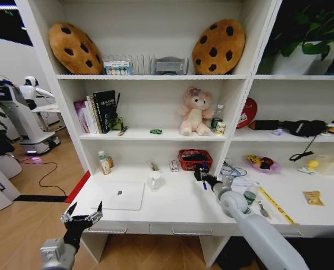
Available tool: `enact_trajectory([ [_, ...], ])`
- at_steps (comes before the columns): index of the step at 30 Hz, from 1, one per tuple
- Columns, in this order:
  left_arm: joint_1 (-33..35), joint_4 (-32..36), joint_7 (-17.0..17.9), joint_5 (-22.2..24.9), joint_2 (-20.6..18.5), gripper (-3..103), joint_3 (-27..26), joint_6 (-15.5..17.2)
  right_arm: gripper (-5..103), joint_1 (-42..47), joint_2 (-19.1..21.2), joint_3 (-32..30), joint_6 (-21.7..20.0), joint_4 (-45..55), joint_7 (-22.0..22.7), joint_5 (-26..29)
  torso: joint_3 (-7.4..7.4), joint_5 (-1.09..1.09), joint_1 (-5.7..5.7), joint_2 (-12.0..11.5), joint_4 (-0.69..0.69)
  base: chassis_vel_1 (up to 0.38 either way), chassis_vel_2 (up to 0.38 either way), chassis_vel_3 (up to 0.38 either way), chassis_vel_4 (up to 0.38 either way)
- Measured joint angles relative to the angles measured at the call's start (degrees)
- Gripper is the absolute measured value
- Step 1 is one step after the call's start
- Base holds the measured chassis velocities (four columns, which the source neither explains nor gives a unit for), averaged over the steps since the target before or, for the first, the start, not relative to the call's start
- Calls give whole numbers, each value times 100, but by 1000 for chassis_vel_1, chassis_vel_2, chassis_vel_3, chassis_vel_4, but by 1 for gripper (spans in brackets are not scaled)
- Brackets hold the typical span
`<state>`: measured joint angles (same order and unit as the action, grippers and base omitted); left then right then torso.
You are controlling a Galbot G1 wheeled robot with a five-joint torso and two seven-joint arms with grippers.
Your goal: Organize the objects on the table.
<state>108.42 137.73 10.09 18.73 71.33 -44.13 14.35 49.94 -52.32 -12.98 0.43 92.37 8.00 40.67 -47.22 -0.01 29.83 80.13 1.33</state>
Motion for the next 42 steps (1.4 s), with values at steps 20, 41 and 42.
enact_trajectory([
  [20,0,0,0,0,0,100,0,0,12,-1675,-1363,803,2613,-3414,-131,-1407,-1,1,2,-1,-1,0,0,0,0],
  [41,0,0,0,0,0,100,0,0,12,-1940,-1593,719,2901,-4028,-371,-1512,0,1,0,0,0,0,0,0,0],
  [42,0,0,0,0,0,100,0,0,12,-1936,-1585,714,2898,-4024,-369,-1500,0,1,0,0,0,0,0,0,0],
])
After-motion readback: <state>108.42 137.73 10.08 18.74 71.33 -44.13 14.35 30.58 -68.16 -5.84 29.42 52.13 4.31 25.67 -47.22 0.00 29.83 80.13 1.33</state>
